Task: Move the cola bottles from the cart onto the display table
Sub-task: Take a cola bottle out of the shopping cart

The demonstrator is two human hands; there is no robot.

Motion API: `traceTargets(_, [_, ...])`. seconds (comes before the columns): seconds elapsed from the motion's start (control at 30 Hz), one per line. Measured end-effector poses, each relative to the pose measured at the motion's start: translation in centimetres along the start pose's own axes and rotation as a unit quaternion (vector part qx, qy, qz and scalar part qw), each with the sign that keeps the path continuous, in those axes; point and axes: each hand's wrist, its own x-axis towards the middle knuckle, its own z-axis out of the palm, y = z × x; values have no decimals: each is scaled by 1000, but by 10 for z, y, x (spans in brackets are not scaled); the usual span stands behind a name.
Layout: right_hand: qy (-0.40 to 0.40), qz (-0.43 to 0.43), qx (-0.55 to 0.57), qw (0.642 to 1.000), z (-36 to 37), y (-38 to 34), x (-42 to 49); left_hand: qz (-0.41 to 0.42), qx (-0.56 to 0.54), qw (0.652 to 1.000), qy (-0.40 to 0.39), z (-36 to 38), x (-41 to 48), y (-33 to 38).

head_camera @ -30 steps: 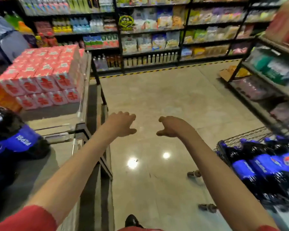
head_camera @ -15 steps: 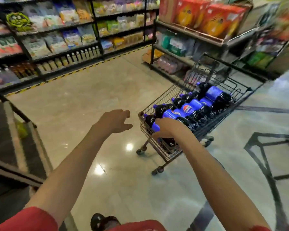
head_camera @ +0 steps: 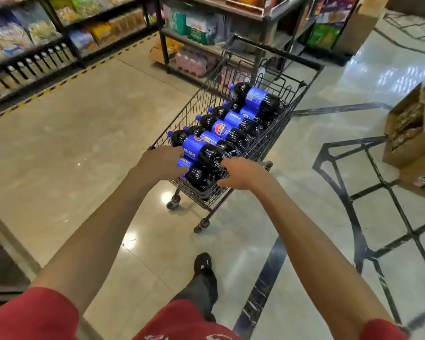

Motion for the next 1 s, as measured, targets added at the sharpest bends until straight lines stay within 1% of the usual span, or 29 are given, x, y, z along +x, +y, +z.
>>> traceTargets(0.2, [-17, 1, -16, 1000, -14, 19, 37, -2, -4, 1000, 2, 2, 46, 1])
traceTargets(0.37, [-60, -13, -48, 997, -33, 32, 84, -23, -15, 999, -17, 5, 91, -8])
traceTargets(0.47, [-96, -38, -78, 992, -45, 36, 122, -49, -35, 998, -19, 8, 122, -15])
traceTargets(0.57, [-115, -63, -96, 987, -52, 38, 159, -74, -48, 996, -18, 10, 150, -22])
traceTargets(0.67, [-135, -79, -84, 984, -53, 41, 189, -99, -66, 992, -40, 17, 172, -29])
traceTargets(0.8, [-190, -89, -15, 978, -51, 46, 218, -132, -92, 985, -68, 29, 193, -36])
traceTargets(0.87, [-197, -106, -27, 974, -49, 50, 232, -161, -107, 979, -68, 36, 201, -37])
traceTargets(1.0, [-202, -113, -47, 972, -38, 59, 265, -216, -136, 964, -79, 46, 218, -36])
